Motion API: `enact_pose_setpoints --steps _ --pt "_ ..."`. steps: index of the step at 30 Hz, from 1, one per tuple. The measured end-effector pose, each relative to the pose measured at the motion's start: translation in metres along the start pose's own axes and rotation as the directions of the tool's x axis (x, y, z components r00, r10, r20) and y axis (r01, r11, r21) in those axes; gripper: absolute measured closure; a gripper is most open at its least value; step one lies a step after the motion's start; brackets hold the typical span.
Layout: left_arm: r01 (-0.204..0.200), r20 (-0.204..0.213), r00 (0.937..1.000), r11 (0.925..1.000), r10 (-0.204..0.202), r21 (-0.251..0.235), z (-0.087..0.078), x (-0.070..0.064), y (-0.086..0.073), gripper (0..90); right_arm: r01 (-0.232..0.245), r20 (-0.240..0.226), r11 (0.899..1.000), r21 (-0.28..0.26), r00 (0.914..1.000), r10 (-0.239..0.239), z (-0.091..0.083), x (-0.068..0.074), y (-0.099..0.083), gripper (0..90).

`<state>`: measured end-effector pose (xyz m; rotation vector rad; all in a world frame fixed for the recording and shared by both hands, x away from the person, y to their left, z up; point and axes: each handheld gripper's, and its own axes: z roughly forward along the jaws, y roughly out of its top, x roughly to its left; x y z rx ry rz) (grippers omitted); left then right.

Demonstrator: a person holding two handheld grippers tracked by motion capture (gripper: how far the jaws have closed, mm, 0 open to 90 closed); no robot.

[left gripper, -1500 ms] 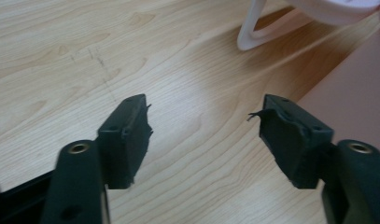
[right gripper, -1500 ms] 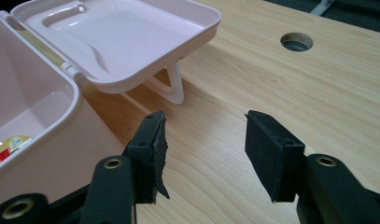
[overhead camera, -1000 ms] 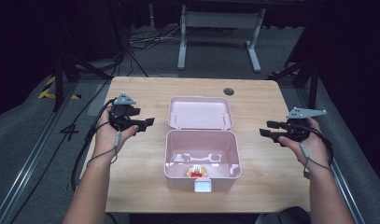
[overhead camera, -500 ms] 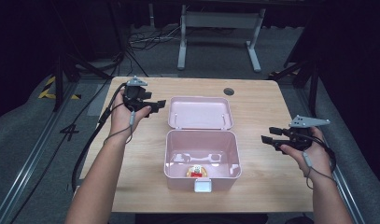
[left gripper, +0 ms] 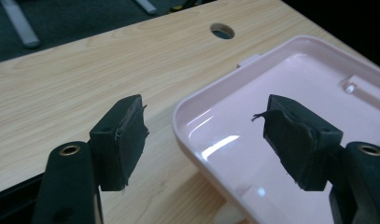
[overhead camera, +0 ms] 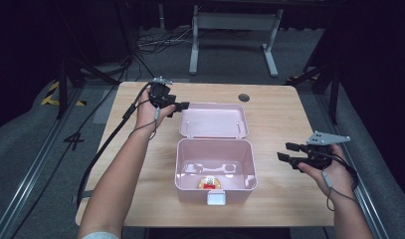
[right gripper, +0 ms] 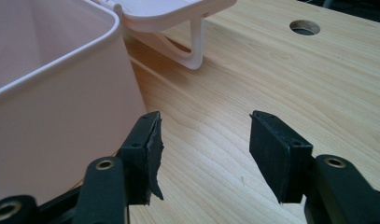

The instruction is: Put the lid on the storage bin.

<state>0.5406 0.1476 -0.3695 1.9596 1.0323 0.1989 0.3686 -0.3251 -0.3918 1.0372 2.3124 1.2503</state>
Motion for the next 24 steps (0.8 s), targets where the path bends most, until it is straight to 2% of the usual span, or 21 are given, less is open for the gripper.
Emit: enact_pose_setpoints --steps 5,9,10,17,20,23,24 --pt "0.011 0.013 0.9999 0.9995 -0.012 0.031 0.017 0.006 -0.001 30.1 -0.007 0.008 1.000 -0.004 0.9999 0.007 -0.004 0.001 -0.004 45.4" --pt "0.034 0.050 0.9980 0.9968 -0.038 0.073 0.030 0.011 -0.004 29.9 -0.013 0.010 1.000 -0.006 0.9999 0.013 -0.006 0.001 -0.005 45.4" --pt "0.047 0.072 0.9959 0.9945 -0.054 0.094 0.034 0.013 -0.006 29.2 -0.021 -0.002 1.000 -0.008 0.9998 0.021 -0.007 0.001 -0.006 45.5" --pt "0.071 0.092 0.9923 0.9896 -0.083 0.125 0.043 0.016 -0.010 29.2 -0.028 -0.023 0.999 -0.022 0.9994 0.028 -0.008 0.004 -0.006 45.5" --pt "0.078 0.115 0.9888 0.9866 -0.095 0.143 0.045 0.016 -0.012 28.9 -0.021 -0.027 1.000 -0.020 0.9994 0.020 -0.007 0.005 -0.005 45.5" --pt "0.063 0.138 0.9867 0.9837 -0.087 0.168 0.047 0.016 -0.013 30.8 -0.032 -0.036 0.999 -0.010 0.9989 0.031 -0.007 0.005 -0.005 45.6" --pt "0.072 0.156 0.9827 0.9820 -0.100 0.175 0.047 0.016 -0.013 32.4 -0.035 -0.041 0.999 -0.009 0.9986 0.034 -0.007 0.005 -0.005 45.8"
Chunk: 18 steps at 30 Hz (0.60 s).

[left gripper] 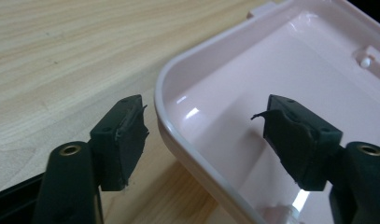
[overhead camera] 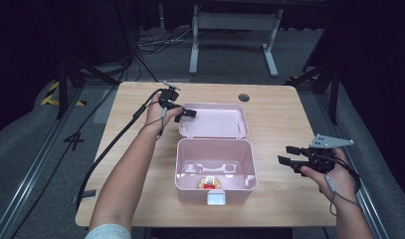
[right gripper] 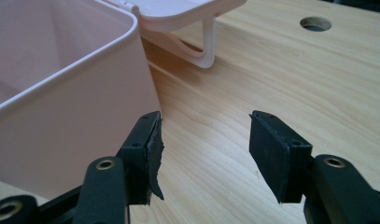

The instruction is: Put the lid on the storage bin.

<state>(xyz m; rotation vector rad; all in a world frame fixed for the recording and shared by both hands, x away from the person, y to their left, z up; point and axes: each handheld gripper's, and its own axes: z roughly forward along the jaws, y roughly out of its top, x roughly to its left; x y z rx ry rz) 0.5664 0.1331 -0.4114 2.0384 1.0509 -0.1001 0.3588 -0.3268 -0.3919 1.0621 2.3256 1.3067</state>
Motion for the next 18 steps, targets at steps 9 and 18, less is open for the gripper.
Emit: enact_pose_setpoints --steps 9,18 --pt "0.018 0.017 0.9997 0.9997 -0.018 -0.014 -0.003 0.002 0.001 44.1 -0.002 -0.018 1.000 -0.007 0.9998 0.001 0.000 0.001 0.000 46.0" --pt "-0.020 -0.024 0.9996 0.9948 0.017 -0.100 -0.016 -0.006 0.006 56.4 -0.007 -0.025 1.000 -0.012 0.9997 0.007 0.000 0.003 0.001 46.7"
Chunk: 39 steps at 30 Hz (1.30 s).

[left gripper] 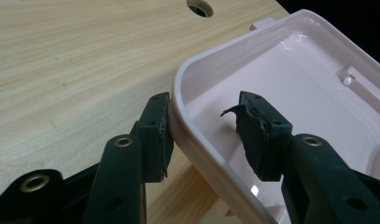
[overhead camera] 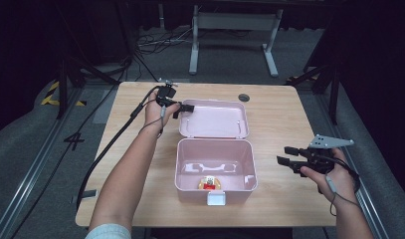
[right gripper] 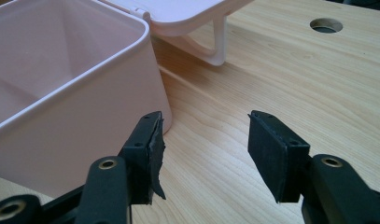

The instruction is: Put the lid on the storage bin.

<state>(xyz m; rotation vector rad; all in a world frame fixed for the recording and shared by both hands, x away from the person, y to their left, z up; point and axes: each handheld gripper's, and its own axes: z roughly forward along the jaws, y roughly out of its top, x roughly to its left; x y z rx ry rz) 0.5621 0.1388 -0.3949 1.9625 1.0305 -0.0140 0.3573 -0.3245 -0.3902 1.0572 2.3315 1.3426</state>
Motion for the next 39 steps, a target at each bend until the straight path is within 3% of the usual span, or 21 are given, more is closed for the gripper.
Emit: enact_pose_setpoints --steps 9,19,27,39 --pt "-0.052 -0.040 0.9980 0.9960 0.049 -0.072 -0.016 -0.011 0.009 62.4 -0.005 -0.003 1.000 0.000 1.0000 0.005 0.000 0.001 0.000 46.9" --pt "-0.068 -0.046 0.9969 0.9895 0.063 -0.127 -0.032 -0.020 0.016 69.4 -0.020 -0.010 1.000 0.004 0.9998 0.020 -0.001 0.003 0.001 50.0" --pt "-0.130 -0.094 0.9888 0.9791 0.116 -0.157 -0.049 -0.037 0.024 70.9 -0.021 -0.018 1.000 0.003 0.9996 0.021 0.001 0.004 0.003 50.4" --pt "-0.166 -0.105 0.9835 0.9653 0.147 -0.202 -0.071 -0.056 0.027 73.3 0.000 -0.035 1.000 0.004 0.9994 0.001 0.005 0.009 0.009 51.3"
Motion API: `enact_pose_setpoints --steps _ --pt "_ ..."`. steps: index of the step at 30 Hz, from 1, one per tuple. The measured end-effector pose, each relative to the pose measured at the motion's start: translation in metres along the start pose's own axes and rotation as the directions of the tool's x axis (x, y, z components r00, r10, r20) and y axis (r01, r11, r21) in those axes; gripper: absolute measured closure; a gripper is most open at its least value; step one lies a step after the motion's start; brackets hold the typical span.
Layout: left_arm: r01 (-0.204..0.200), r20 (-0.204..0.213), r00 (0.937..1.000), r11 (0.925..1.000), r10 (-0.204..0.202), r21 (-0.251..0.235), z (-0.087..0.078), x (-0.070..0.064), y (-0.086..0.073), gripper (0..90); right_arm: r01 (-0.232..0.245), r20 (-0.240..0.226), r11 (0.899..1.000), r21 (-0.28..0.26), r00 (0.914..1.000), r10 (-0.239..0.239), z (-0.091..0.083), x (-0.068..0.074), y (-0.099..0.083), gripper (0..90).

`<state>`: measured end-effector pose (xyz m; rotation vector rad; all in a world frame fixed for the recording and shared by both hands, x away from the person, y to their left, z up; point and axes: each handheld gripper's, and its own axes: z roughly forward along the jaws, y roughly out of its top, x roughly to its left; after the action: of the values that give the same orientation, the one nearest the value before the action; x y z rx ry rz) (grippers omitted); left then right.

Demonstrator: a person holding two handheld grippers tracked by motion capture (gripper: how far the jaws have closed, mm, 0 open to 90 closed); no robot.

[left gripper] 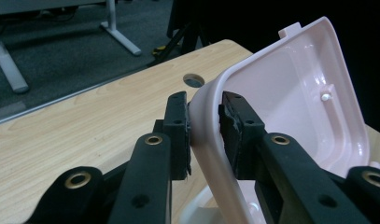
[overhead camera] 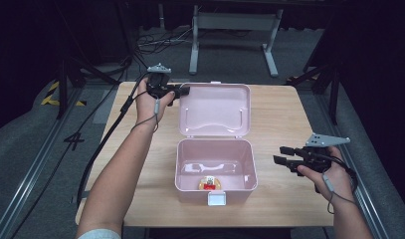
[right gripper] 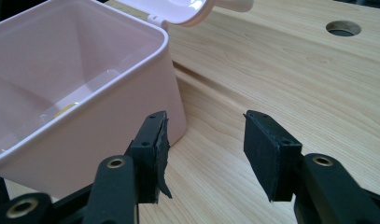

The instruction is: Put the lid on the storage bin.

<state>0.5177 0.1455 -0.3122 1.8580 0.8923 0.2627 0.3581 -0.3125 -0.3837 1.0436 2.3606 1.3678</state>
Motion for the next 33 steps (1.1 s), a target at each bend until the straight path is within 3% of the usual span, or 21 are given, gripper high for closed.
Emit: enact_pose_setpoints --steps 17,33 --pt "-0.036 0.040 0.9985 0.9967 0.039 -0.073 -0.036 -0.028 0.006 73.6 0.040 -0.033 0.999 0.017 0.9987 -0.040 0.011 0.003 0.012 55.0" --pt "-0.091 0.041 0.9945 0.9903 0.096 -0.105 -0.064 -0.059 -0.001 67.3 0.069 -0.082 0.997 0.025 0.9944 -0.067 0.019 0.015 0.030 60.5"
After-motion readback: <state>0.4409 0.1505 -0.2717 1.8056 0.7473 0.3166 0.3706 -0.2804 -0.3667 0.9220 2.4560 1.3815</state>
